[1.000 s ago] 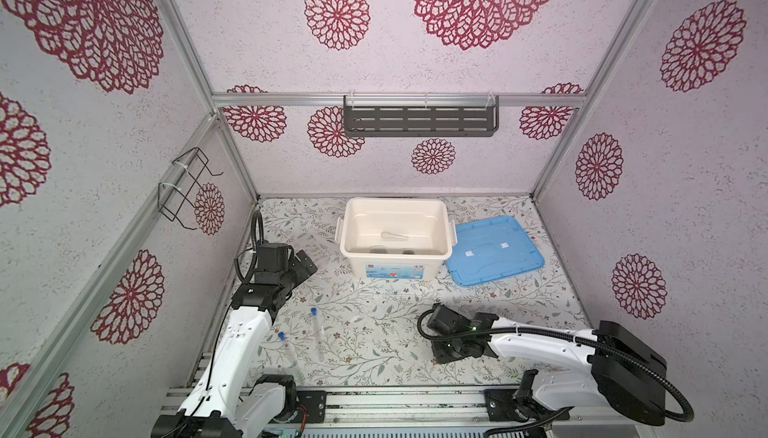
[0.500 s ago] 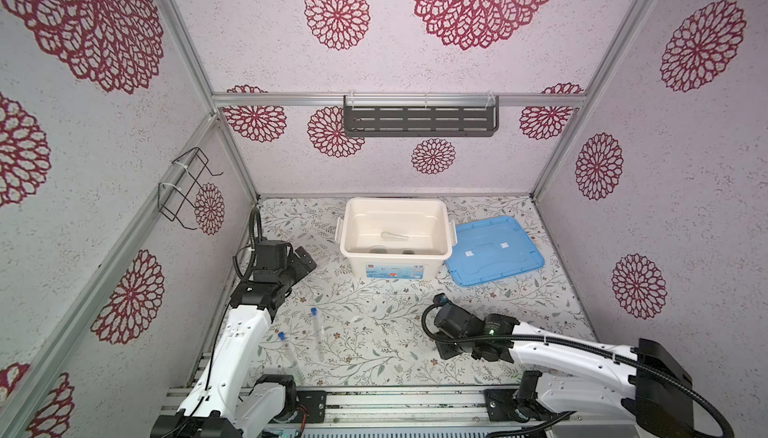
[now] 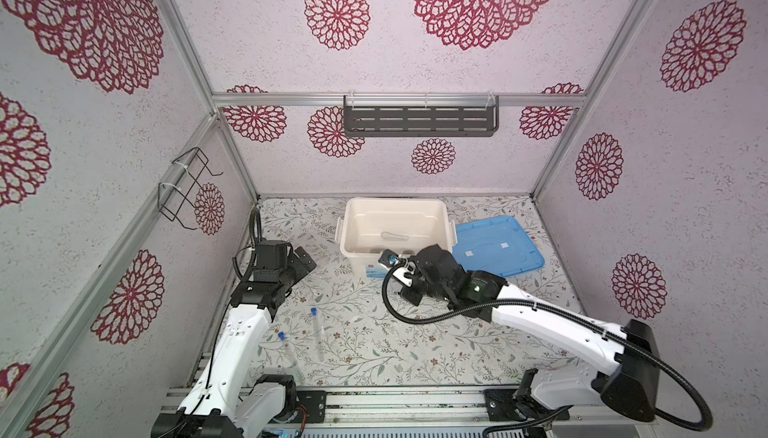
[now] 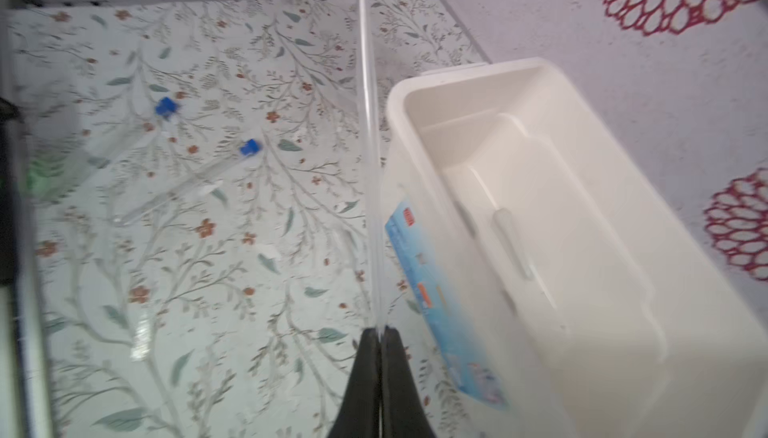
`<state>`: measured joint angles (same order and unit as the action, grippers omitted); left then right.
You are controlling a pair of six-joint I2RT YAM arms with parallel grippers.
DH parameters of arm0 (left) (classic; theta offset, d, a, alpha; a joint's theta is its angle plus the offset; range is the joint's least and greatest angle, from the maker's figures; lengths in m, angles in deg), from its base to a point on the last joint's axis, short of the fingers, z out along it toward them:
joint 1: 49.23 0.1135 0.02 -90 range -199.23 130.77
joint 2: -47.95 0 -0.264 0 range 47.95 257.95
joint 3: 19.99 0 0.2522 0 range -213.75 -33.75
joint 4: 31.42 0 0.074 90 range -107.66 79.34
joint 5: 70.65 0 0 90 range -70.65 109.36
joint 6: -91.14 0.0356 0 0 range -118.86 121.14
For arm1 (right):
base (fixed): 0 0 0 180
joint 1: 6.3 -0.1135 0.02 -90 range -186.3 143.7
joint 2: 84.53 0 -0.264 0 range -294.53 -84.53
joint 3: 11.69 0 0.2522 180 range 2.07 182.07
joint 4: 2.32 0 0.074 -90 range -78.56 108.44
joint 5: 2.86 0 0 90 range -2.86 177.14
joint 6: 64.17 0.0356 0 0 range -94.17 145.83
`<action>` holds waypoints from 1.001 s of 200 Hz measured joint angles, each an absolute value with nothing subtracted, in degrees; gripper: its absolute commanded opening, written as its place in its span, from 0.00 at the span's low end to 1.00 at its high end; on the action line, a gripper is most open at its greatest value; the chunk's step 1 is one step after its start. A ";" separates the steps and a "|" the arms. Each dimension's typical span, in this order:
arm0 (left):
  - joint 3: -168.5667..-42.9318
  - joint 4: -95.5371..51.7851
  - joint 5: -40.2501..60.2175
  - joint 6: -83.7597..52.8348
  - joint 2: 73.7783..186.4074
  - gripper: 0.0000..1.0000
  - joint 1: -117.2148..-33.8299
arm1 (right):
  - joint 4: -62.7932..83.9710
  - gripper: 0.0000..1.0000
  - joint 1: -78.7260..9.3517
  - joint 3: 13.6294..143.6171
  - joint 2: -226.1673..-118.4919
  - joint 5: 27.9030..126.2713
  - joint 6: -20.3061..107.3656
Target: Organize the chemistry lab equipment
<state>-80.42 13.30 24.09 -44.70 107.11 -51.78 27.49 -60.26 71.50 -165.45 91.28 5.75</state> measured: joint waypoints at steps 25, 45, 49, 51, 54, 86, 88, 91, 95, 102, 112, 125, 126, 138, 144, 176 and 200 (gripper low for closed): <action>-80.25 13.50 24.13 -45.68 105.34 0.97 -51.69 | 28.50 0.05 -53.64 81.12 -174.35 91.19 -3.95; -79.42 13.15 23.76 -46.76 102.91 0.97 -51.69 | 30.42 0.05 -49.66 89.66 -182.09 90.93 -9.37; -79.35 13.15 23.63 -46.97 102.60 0.97 -51.69 | 30.95 0.05 -49.00 91.72 -183.94 90.93 -10.31; -79.33 13.15 23.56 -47.02 102.49 0.97 -51.69 | 31.10 0.05 -48.70 92.63 -184.82 91.00 -10.75; -79.33 13.22 23.47 -47.13 102.28 0.97 -51.69 | 31.43 0.05 -48.32 93.86 -186.09 90.95 -11.16; -79.33 14.00 22.80 -47.52 101.51 0.97 -51.58 | 35.08 0.05 -45.13 103.98 -197.93 91.52 -15.82; -79.33 14.09 22.80 -47.52 101.47 0.97 -51.58 | 35.43 0.05 -44.98 104.39 -198.61 91.50 -15.97; -79.33 14.24 22.80 -47.52 101.40 0.97 -51.58 | 35.80 0.05 -44.81 104.94 -199.51 91.52 -16.32; -79.33 14.46 22.80 -47.52 101.29 0.97 -51.56 | 36.39 0.05 -44.54 105.73 -200.80 91.46 -16.50; -79.33 14.88 22.80 -47.50 101.12 0.97 -51.54 | 37.57 0.06 -44.15 106.91 -202.85 91.33 -16.74; -79.33 15.60 22.84 -47.50 100.70 0.97 -51.52 | 39.34 0.06 -43.62 108.48 -205.69 90.87 -16.80; -79.33 16.60 22.84 -47.52 100.07 0.97 -51.52 | 41.55 0.07 -43.25 110.45 -208.86 90.01 -16.80; -79.33 16.63 22.86 -47.52 100.02 0.97 -51.52 | 41.61 0.07 -43.23 110.54 -209.01 89.93 -16.80; -79.33 16.98 22.86 -47.48 99.50 0.97 -51.47 | 42.66 0.08 -43.06 111.58 -211.07 89.58 -16.78; -79.33 17.00 22.86 -47.41 99.26 0.97 -51.47 | 43.16 0.10 -43.01 112.00 -211.99 89.40 -16.76; -79.33 17.70 22.95 -47.32 98.76 0.97 -51.32 | 45.20 0.26 -42.99 114.95 -215.70 88.77 -16.06; -79.33 17.83 22.91 -46.89 98.56 0.97 -51.28 | 45.59 0.34 -43.10 115.67 -215.68 88.24 -14.48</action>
<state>-79.33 17.83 22.91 -46.89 98.56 -51.28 45.59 -43.10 115.67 -215.68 88.24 -14.48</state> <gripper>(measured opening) 0.975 0.316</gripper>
